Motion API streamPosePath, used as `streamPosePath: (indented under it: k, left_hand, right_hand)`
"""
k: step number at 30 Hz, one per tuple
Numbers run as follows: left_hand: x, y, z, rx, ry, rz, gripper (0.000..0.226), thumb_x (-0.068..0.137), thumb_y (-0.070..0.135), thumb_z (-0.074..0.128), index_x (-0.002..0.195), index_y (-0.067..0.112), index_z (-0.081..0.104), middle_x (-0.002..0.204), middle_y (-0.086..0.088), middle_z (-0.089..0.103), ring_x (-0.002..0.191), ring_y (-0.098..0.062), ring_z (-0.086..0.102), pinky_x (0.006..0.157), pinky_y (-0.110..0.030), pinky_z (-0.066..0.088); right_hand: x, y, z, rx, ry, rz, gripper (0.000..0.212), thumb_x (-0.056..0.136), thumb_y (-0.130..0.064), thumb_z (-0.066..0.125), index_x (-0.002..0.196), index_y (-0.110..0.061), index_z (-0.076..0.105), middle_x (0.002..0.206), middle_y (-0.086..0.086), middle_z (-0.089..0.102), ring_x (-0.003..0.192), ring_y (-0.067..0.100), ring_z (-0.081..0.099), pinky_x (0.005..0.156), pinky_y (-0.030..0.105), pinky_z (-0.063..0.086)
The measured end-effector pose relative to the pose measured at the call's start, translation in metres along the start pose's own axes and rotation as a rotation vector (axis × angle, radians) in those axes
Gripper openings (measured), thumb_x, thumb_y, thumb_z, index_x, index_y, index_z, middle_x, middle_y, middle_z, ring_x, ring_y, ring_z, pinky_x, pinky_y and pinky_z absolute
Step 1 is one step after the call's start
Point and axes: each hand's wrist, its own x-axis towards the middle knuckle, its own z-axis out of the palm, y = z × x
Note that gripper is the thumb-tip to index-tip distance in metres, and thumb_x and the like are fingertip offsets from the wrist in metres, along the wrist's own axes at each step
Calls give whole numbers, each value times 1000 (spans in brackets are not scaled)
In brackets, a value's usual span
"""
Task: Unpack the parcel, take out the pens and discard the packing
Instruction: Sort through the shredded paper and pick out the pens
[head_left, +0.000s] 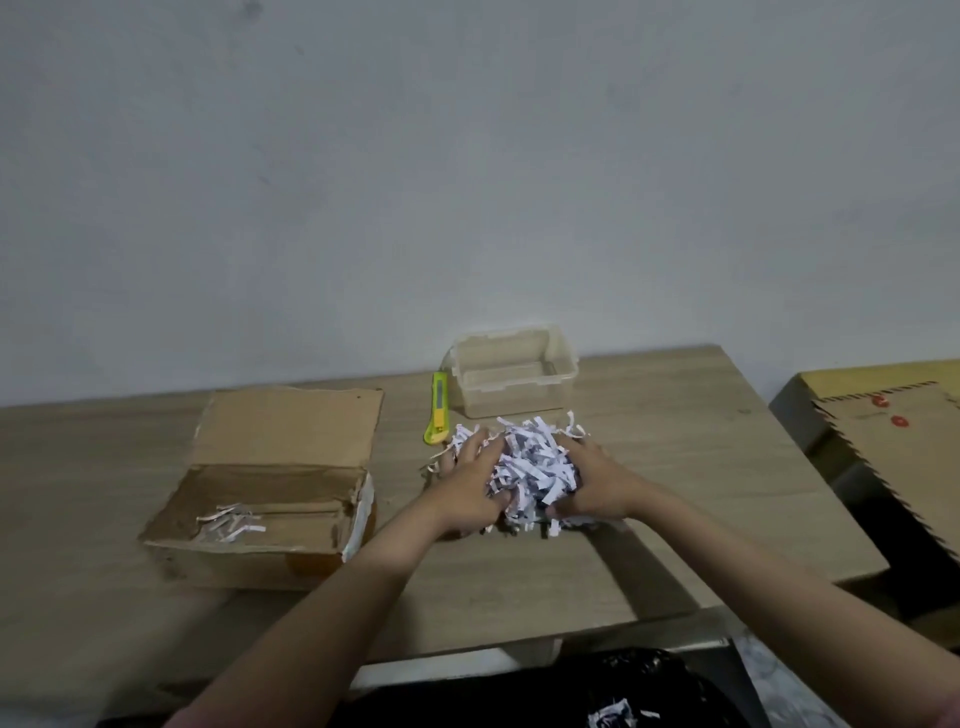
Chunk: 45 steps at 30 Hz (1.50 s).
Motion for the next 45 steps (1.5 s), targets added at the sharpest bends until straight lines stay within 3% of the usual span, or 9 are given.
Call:
streamPosePath:
  k: [4, 8, 10, 14, 21, 26, 34, 39, 45]
  left_hand:
    - [-6, -14, -10, 79, 6, 46, 90, 82, 54, 57, 139, 57, -14, 158, 6, -18, 146, -37, 4, 116, -52, 19]
    - [-20, -16, -24, 30, 166, 171, 83, 77, 63, 58, 138, 62, 2, 160, 8, -8, 146, -24, 17, 114, -45, 28]
    - [-21, -13, -24, 17, 246, 198, 67, 81, 68, 45, 139, 59, 12, 160, 8, 4, 146, -23, 17, 114, -49, 26]
    - [-6, -7, -9, -3, 298, 240, 49, 91, 55, 36, 139, 47, 35, 156, 7, 25, 142, -25, 26, 115, -45, 25]
    - [-3, -29, 19, -4, 378, 293, 23, 93, 32, 49, 104, 21, 65, 118, 0, 61, 120, -26, 52, 91, -36, 43]
    - [-11, -51, 22, -10, 389, 208, 20, 93, 32, 53, 111, 28, 61, 149, 5, 40, 130, -25, 42, 103, -41, 38]
    - [-32, -5, 6, -121, 622, 215, 37, 83, 36, 50, 119, 34, 57, 150, 9, 35, 136, -21, 33, 112, -59, 19]
    - [-14, 6, 34, 107, 340, 226, 44, 94, 41, 37, 138, 43, 36, 156, 15, 20, 143, -24, 19, 112, -60, 17]
    - [-17, -22, 40, 165, 254, 120, 41, 99, 34, 30, 139, 40, 37, 157, 19, 13, 147, -21, 7, 113, -57, 10]
  right_hand:
    - [4, 10, -5, -35, -24, 18, 133, 38, -67, 75, 144, -48, -3, 155, 10, 17, 143, 34, 11, 116, 51, 19]
    - [-4, 6, -22, 51, 29, -33, 141, 34, -75, 77, 145, -47, -5, 156, 8, 16, 145, 28, 15, 115, 56, 21]
    - [-11, 1, -23, 114, 84, -92, 121, 52, -75, 72, 149, -41, 6, 158, 0, 14, 145, 21, 16, 117, 52, 19]
    - [-19, -15, -4, 281, 188, -207, 53, 93, -37, 54, 143, -28, 37, 150, -8, 32, 138, 13, 34, 105, 21, 30]
    - [-20, 13, 32, -169, 264, -222, 50, 93, -31, 36, 143, -33, 37, 158, -6, 22, 146, 20, 18, 115, 60, 12]
    - [-30, 27, 26, -268, 244, -198, 57, 89, -42, 21, 146, -39, 26, 160, -9, 10, 148, 18, 6, 115, 60, 3]
    - [-39, 12, 3, 30, 413, -279, 65, 73, -41, 45, 137, -29, 40, 156, -1, 25, 141, 20, 25, 111, 61, 2]
    - [-22, -2, 22, -86, 413, -324, 47, 82, -37, 38, 119, -23, 62, 131, -3, 59, 132, 23, 43, 107, 62, 27]
    - [-25, 25, 25, -119, 360, -202, 41, 90, -36, 37, 121, -25, 62, 138, -7, 53, 137, 17, 35, 115, 55, 13]
